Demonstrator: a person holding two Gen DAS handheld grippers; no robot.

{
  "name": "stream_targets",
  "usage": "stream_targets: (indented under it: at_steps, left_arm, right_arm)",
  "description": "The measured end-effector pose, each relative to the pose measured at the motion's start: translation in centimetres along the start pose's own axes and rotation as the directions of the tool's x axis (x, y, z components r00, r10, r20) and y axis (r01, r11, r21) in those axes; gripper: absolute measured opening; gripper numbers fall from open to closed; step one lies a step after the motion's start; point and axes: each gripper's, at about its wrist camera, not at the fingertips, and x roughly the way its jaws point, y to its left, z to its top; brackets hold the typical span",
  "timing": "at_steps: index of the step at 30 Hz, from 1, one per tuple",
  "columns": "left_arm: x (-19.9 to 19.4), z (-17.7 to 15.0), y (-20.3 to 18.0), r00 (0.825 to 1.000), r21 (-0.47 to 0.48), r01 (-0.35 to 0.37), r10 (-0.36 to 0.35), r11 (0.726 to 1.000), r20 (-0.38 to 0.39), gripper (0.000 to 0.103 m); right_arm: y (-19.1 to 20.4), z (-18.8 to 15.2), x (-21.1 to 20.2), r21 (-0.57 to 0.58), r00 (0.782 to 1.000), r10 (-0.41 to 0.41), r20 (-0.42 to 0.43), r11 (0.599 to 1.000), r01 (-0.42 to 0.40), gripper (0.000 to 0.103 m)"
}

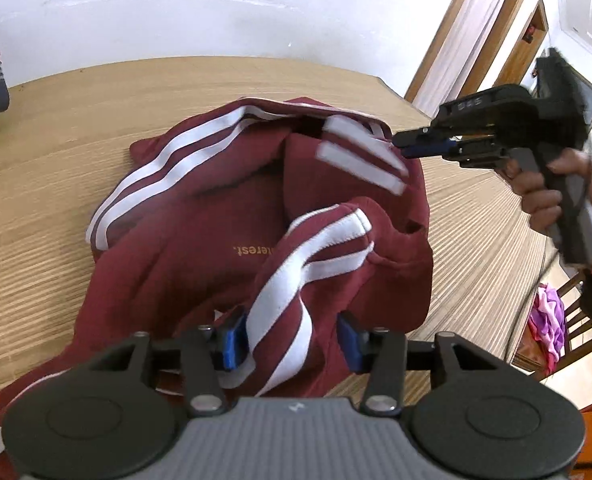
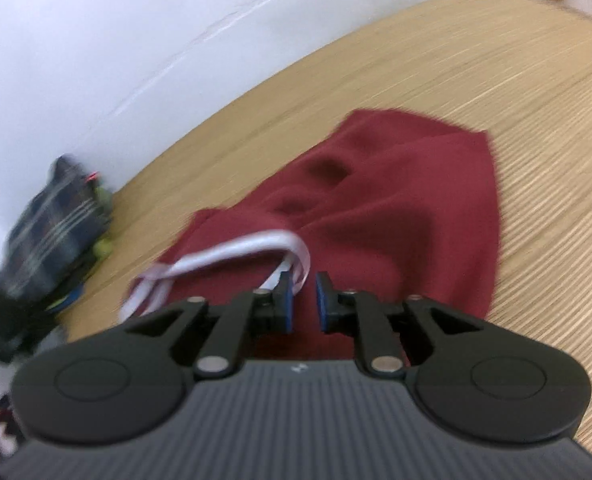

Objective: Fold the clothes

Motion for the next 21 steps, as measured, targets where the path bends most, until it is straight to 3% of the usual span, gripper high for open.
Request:
stream_targets:
  at_steps: [1, 3, 8, 10, 12, 14, 15, 18, 21]
  left_arm:
    - [0.1, 0.0, -0.1, 1.000, 0.008, -0.002, 0.002, 1.000, 0.001, 0.050]
    - [0.9, 0.1, -0.4, 1.000, 0.030, -0.013, 0.013, 0.999, 0.003, 0.052]
    - [0.9, 0.3, -0.1, 1.000, 0.065, -0.015, 0.014, 0.998, 0.024, 0.058]
    - [1.4, 0.6, -0.1, 1.000, 0.062, -0.012, 0.010, 0.998, 0.029, 0.063]
    - [2.0, 0.7, -0.1, 1.000, 0.068, -0.008, 0.006, 0.998, 0.026, 0.062]
    - [3.1, 0.7, -0.3, 1.000, 0.064, 0.014, -0.015, 0.998, 0.008, 0.042]
    - [3.7, 0.9, -0.5, 0.999, 0.052, 0.035, -0.035, 0.998, -0.006, 0.017]
    - [3.2, 0.6, -0.6, 0.996, 0.004, 0.084, -0.084, 0.996, 0.009, 0.010]
    - [-1.0, 0.7, 0.9, 0.991, -0.065, 0.066, -0.058, 0.996, 0.122, 0.009]
  right_arm:
    - [0.8, -0.3, 0.1, -0.028, 1.000, 0.019, -0.007, 0.999, -0.019, 0.047]
    - [2.2, -1.0, 0.3, -0.071, 0.999, 0.032, -0.010, 0.997, -0.032, 0.061]
    - [3.0, -1.5, 2.9, -0.026, 0.997, -0.050, -0.052, 0.998, 0.048, 0.062]
    - [2.6, -1.3, 4.2, 0.027, 0.996, -0.046, -0.072, 0.998, 0.048, 0.062]
    - [2.2, -0.9, 5.9, 0.055, 0.995, -0.043, -0.086, 0.997, 0.048, 0.062]
    - [2.1, -0.4, 7.3, 0.065, 0.995, -0.050, -0.085, 0.996, 0.055, 0.062]
    - [2.2, -0.3, 7.9, 0.053, 0.995, -0.065, -0.080, 0.996, 0.069, 0.061]
    - [2.6, -0.1, 8.8, 0.009, 0.994, -0.088, -0.067, 0.996, 0.088, 0.009]
    - [4.3, 1.2, 7.6, -0.022, 1.000, 0.022, -0.008, 0.999, -0.023, 0.008]
